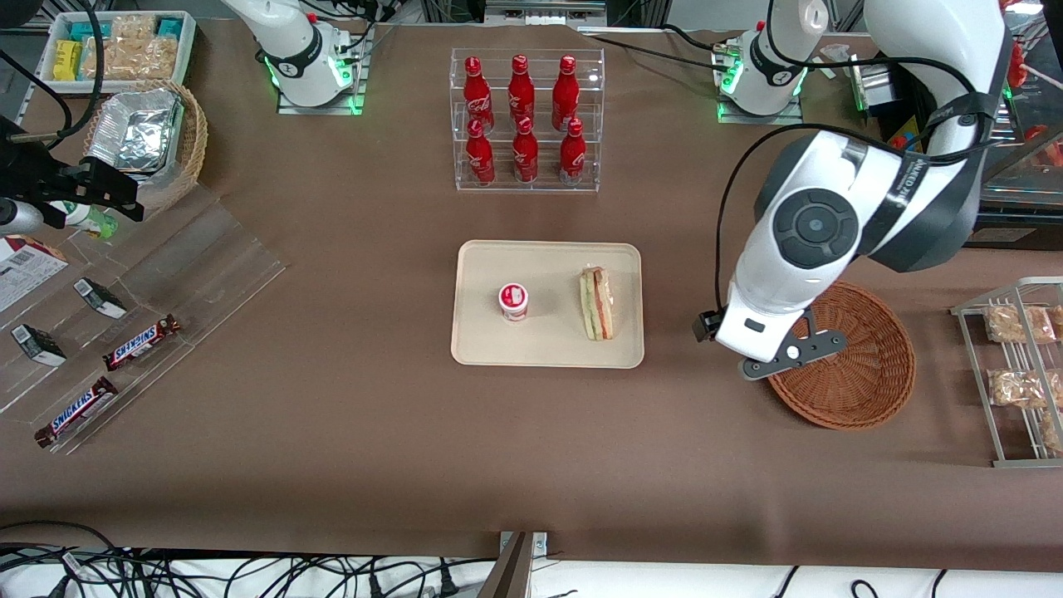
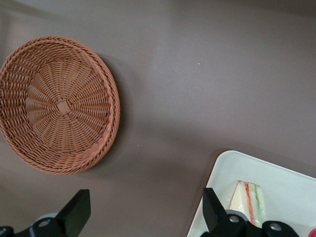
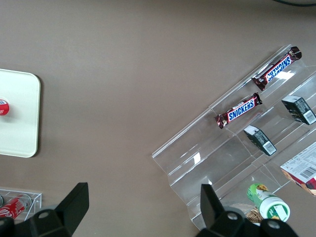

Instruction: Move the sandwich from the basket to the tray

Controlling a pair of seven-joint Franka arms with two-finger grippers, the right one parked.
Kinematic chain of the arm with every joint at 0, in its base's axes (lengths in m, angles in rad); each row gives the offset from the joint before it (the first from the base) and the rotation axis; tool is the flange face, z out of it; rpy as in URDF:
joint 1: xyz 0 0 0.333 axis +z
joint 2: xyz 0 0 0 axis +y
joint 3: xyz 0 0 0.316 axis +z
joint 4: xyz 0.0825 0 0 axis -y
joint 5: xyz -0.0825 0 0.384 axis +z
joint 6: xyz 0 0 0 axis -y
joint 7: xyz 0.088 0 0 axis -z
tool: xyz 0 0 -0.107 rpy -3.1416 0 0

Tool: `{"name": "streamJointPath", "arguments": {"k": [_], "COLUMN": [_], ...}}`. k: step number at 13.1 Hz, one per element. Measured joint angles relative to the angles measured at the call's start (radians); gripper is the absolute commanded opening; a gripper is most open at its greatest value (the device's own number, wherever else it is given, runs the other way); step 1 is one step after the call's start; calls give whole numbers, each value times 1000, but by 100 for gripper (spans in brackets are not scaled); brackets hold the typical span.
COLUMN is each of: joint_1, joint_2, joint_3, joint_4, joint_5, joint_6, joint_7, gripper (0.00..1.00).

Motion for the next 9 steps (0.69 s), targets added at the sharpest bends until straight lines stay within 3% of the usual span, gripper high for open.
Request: {"name": "streamJointPath", "arguments": {"k": [3,9], "joint_1": [66,67], "joint_2": [-39,-249], "joint_3": [3,203], "joint_4": [0,-72], "joint_5": [-68,-257], "joint_6": [-13,-118], "joint_7": [124,446], "gripper": [100,100]}}
